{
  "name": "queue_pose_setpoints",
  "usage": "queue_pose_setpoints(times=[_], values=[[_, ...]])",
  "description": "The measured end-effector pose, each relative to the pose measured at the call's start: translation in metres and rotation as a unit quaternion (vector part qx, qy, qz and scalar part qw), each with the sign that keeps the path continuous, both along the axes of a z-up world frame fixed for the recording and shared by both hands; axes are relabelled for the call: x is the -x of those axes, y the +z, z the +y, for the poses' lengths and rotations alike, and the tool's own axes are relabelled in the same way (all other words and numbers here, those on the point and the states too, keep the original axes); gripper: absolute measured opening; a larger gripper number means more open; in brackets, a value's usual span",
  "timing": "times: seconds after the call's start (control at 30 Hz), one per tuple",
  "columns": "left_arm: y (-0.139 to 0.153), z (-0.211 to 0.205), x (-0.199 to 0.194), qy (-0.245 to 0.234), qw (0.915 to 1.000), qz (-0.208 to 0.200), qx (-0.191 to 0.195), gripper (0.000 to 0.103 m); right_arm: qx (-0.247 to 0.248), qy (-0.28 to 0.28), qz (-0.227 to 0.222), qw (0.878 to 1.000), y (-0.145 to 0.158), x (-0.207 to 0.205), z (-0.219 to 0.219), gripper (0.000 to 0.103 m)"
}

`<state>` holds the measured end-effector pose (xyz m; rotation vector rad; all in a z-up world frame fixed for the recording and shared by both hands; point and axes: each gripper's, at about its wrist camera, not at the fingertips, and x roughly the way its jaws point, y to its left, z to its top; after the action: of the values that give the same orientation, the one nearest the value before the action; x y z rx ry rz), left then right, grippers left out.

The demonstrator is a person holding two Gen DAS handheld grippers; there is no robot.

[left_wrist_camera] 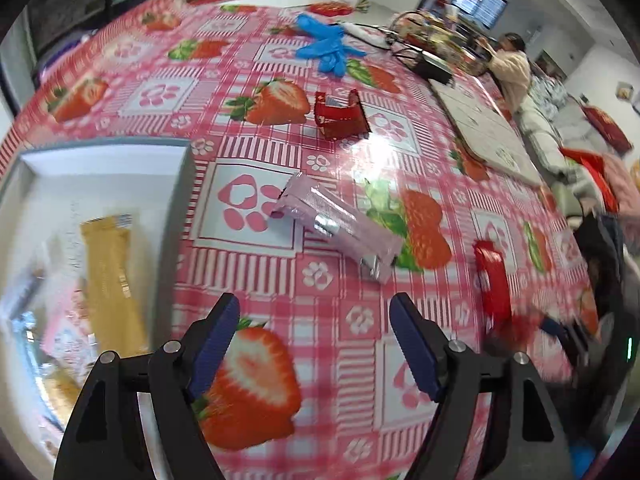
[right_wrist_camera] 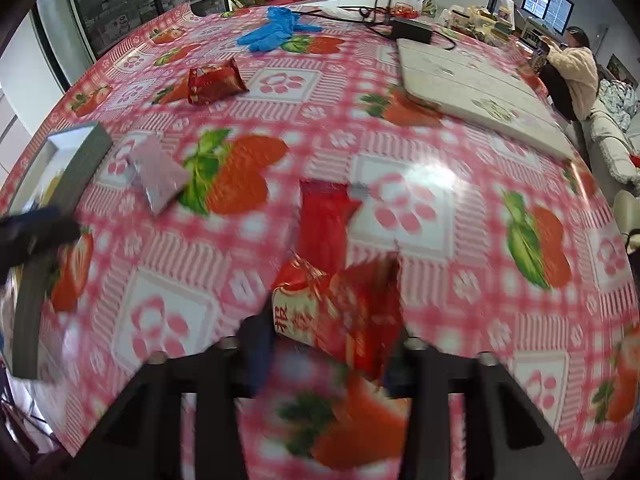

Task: Organize snacks
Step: 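Set the red packet down with the right tool while the left tool grasps the pink bar, then pull the pink bar closer with the left tool and release it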

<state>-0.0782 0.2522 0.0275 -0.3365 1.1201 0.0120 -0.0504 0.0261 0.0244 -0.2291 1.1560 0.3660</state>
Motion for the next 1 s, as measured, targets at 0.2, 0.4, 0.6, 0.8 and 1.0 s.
queue_pose_setpoints(times=[0.2,0.4,0.6,0.8,1.0], values=[[-0.011,0.005,-0.026,0.107,0.9934,0.006,0.042,0.083,-0.014,-0.021,-0.046,0.999,-0.006,0.032,-0.036,0.097],[-0.016,-0.002,-0.053,0.154,0.9879,0.014,0.001,0.089,-0.034,-0.03,-0.072,0.996,-0.01,0.041,-0.043,0.102],[-0.026,-0.037,-0.061,0.09,0.9876,0.019,-0.127,0.091,-0.036,-0.03,-0.075,0.996,-0.01,0.042,-0.043,0.103],[-0.019,-0.043,-0.041,0.033,0.9906,-0.016,-0.132,0.034,-0.037,-0.031,-0.075,0.996,-0.01,0.043,-0.043,0.103],[-0.019,-0.061,0.015,-0.033,0.9908,-0.036,-0.127,0.031,-0.037,-0.031,-0.075,0.996,-0.01,0.043,-0.044,0.103]])
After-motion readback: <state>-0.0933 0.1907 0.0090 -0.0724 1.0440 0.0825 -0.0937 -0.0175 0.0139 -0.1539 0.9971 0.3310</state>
